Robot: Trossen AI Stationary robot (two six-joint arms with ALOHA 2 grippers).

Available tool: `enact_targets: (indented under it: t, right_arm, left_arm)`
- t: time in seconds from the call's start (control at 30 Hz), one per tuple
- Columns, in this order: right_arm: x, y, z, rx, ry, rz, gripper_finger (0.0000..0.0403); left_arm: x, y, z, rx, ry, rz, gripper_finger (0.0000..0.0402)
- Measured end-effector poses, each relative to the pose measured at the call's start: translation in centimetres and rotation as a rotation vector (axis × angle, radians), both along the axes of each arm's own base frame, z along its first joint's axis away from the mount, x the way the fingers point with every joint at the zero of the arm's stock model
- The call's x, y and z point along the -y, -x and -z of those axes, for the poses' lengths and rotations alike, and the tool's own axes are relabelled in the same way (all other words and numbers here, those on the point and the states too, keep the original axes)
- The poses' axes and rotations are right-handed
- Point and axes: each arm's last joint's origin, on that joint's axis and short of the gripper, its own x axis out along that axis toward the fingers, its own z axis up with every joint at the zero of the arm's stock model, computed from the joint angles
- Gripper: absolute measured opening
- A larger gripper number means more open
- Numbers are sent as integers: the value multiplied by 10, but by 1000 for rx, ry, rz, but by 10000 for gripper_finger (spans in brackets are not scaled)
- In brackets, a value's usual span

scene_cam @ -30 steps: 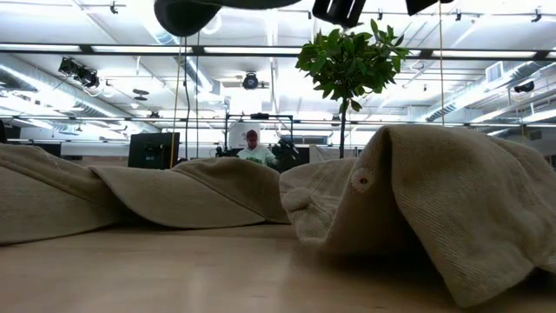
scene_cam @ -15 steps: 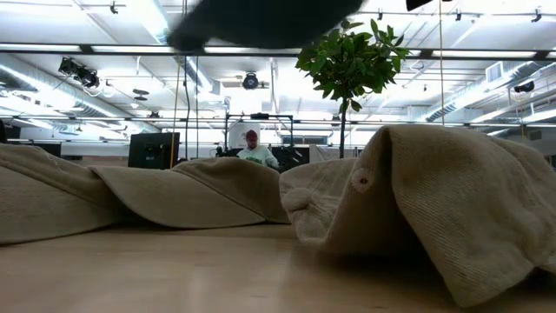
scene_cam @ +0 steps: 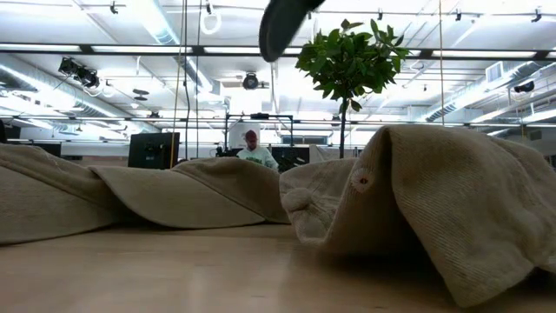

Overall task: Pick & Place hat
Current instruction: Put the blue cap into the red bin

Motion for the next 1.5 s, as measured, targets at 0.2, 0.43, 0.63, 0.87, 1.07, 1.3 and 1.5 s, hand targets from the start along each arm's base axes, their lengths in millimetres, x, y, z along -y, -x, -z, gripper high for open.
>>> enact_targets:
  t: [0.2, 0.43, 0.63, 0.87, 1.07, 1.3, 1.5]
  right_arm:
    - [10, 35, -17, -67, 40, 19, 15]
    - [28, 90, -30, -166, 127, 102, 15]
    - [49, 131, -37, -180, 229, 302, 15]
    - [69, 155, -36, -194, 324, 444, 15]
    - [86, 166, -28, -283, 337, 479, 15]
    - [106, 168, -28, -242, 367, 520, 15]
    - [122, 177, -24, -270, 386, 574, 15]
  left_arm:
    - [-4, 4, 2, 80, 112, -200, 191]
    - [4, 9, 3, 88, 132, -191, 173]
    - [6, 9, 2, 113, 167, -207, 164]
    - [7, 8, 1, 135, 196, -223, 160]
    - [9, 9, 1, 134, 214, -221, 160]
    - [10, 7, 0, 155, 234, -219, 160]
    - [13, 7, -1, 173, 258, -221, 160]
